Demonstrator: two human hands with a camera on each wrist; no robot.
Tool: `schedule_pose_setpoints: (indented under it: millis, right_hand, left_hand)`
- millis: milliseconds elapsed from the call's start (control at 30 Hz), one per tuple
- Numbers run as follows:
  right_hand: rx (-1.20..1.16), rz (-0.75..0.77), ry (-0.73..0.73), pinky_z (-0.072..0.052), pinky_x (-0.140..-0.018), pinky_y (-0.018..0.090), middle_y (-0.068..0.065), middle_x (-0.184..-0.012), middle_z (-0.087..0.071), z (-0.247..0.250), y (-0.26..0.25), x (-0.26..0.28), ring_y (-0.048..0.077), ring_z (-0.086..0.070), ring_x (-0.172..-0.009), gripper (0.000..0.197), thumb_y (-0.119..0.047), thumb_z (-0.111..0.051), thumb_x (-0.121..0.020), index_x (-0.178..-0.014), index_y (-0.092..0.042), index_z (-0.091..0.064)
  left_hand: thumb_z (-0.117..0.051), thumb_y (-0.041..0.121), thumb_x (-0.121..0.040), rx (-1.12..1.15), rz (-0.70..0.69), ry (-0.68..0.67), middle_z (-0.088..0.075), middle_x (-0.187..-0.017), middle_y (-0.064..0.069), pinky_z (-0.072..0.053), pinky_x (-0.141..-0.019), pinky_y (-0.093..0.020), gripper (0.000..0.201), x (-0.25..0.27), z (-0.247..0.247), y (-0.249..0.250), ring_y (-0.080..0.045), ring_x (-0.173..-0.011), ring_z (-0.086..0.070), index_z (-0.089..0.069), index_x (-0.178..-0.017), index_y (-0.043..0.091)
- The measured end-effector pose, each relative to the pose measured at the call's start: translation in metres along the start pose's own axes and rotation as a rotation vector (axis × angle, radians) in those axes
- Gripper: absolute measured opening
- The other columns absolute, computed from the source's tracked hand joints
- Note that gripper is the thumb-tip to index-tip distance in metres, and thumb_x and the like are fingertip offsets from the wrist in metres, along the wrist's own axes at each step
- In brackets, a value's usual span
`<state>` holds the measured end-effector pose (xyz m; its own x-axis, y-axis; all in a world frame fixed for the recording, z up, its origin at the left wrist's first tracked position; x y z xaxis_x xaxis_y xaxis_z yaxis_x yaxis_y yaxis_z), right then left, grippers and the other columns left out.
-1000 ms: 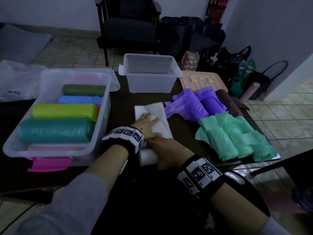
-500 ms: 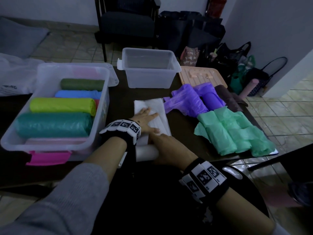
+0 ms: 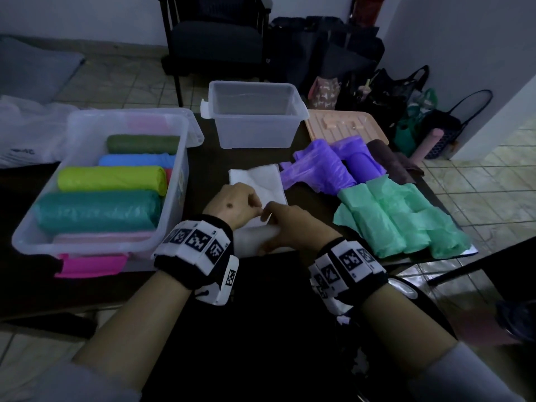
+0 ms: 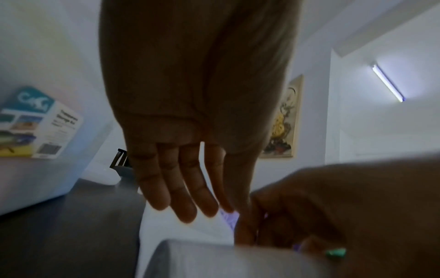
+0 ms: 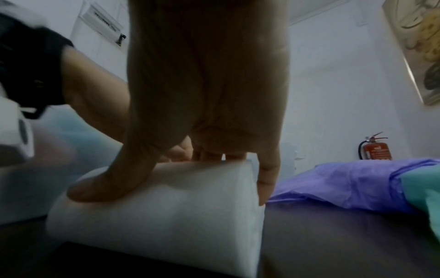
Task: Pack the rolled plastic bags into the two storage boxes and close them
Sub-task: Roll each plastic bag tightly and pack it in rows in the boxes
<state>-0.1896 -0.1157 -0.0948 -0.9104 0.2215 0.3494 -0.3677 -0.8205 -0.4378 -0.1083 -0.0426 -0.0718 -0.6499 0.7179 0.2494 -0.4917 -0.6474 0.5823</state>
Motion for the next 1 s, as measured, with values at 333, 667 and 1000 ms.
schedule_pose_setpoints:
  millis: [333, 667, 1000]
  right_hand:
    - [0.023, 0.017, 0.029, -0.037, -0.099, 0.038, -0.003, -0.114, -0.054, 0.011, 0.0, -0.004, 0.015, -0.043, -0.112, 0.058, -0.046, -0.074, -0.073, -0.122, -0.024, -0.053]
    - [0.393, 0.127, 0.094, -0.034, -0.099, 0.032, 0.006, -0.136, -0.04, 0.002, -0.018, 0.017, 0.022, -0.037, -0.124, 0.061, -0.024, -0.066, -0.082, -0.136, -0.015, -0.039]
    - [0.478, 0.089, 0.116, -0.037, -0.094, 0.036, 0.009, -0.129, -0.047, -0.003, -0.022, 0.016, 0.026, -0.041, -0.121, 0.046, -0.021, -0.06, -0.086, -0.127, -0.011, -0.045]
  left_hand:
    - [-0.075, 0.012, -0.077, -0.122, -0.009, -0.264, -0.063, -0.121, -0.002, -0.043, -0.084, -0.02, 0.051, 0.014, -0.013, -0.005, -0.011, -0.105, -0.058, -0.06, -0.124, 0.018]
    - [-0.087, 0.025, -0.06, -0.153, 0.007, -0.306, -0.064, -0.116, -0.001, -0.049, -0.088, -0.027, 0.072, 0.004, -0.023, -0.014, -0.015, -0.103, -0.059, -0.058, -0.126, 0.018]
    - [-0.081, 0.03, -0.068, -0.193, -0.043, -0.31, -0.068, -0.108, -0.003, -0.051, -0.089, -0.033, 0.053, 0.008, -0.03, -0.013, -0.016, -0.097, -0.063, -0.065, -0.116, 0.017]
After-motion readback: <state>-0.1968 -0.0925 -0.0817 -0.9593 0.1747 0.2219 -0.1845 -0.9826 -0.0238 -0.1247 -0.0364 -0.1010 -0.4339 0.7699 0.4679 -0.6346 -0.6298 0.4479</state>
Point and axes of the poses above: each hand's wrist, its own x-axis away from the middle knuckle, its own z-axis out of the back of the hand, y = z × x, the point moved 7 cm from there along -x, towards the middle knuckle
